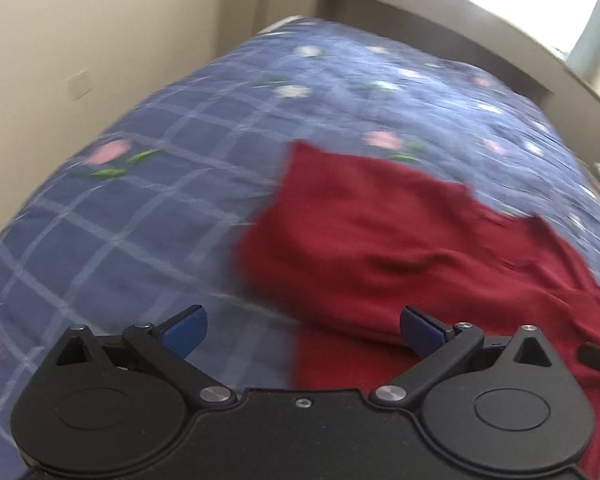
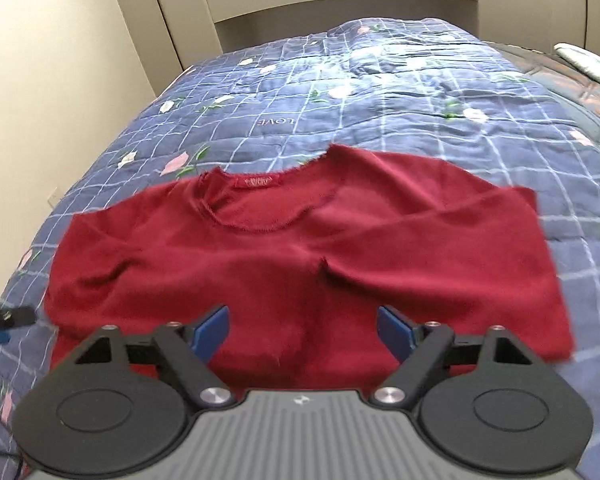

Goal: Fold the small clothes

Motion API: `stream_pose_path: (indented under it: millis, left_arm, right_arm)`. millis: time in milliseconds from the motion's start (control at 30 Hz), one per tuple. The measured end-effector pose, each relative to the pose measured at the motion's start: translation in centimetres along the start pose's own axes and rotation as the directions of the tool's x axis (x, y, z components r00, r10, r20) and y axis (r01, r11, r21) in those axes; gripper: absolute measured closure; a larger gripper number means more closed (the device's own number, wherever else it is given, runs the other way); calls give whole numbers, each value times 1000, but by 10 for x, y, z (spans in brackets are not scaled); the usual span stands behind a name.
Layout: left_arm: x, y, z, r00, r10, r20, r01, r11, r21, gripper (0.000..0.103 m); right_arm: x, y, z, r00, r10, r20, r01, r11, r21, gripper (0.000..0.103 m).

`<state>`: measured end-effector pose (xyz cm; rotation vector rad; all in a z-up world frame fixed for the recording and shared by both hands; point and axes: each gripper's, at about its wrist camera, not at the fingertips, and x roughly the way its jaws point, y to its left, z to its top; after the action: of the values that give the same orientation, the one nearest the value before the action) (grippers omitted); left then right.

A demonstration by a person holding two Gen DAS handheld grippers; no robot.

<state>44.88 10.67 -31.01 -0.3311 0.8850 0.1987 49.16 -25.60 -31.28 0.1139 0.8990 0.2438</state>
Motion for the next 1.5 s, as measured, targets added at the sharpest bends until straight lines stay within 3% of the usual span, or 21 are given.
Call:
stream_pose_path:
  millis: [133,200,300,433,467,500,567,667,767,900,1067,1333,1433,1500]
  left_arm:
    - [5,43,10,1000,16,2,-15,995,-101,1]
    - [6,55,13,1000,24,10,-22,994,-112,1]
    - [8,66,14,1000,22,9,-21,996,-88,1]
    - [10,69,11,1000,16,1,-16,999,-33,1]
    - [12,68,9,1000,14,-1,-14,1000,-23,1]
    - [13,67,8,1000,7,-6,-7,1000,-14,1]
    - [15,66,7,1000,-20,-13,20,1000,-4,1]
    - [20,62,7,998,-53,-24,53,998,14,1]
    - [23,56,7,998,-56,-16,57,996,70,1]
    - [30,44,7,994,-113,-11,113,981,160,4]
    - [44,19,6,993,-117,23,104,945,311,9]
    - [57,-10,11,992,-109,64,72,902,426,10]
    - [61,-17,12,993,-76,85,31,894,446,21]
    - [63,-16,16,993,-78,86,34,905,425,29]
  right_arm:
    - [26,4,12,999,-26,-40,27,1000,10,40]
    - [32,6,12,998,-35,-61,36,999,19,54]
    - [33,17,12,997,-54,-62,52,998,-35,66]
    - [42,25,15,993,-60,-101,56,998,-39,72]
    - [43,25,17,993,-63,-102,60,998,-32,79]
    - [43,27,19,992,-70,-102,67,997,-31,92]
    - [40,29,24,992,-74,-98,71,997,-26,100]
    - [25,30,39,998,11,-69,-8,999,48,101]
    - [-6,34,62,995,99,16,-100,988,114,101]
    - [-51,42,94,969,189,158,-209,970,125,101]
    - [-84,49,128,938,229,259,-258,962,87,101]
    - [-98,65,142,922,267,280,-285,958,23,101]
    - [-100,69,141,920,269,286,-282,959,7,101]
    - [-102,68,140,921,256,295,-269,963,3,101]
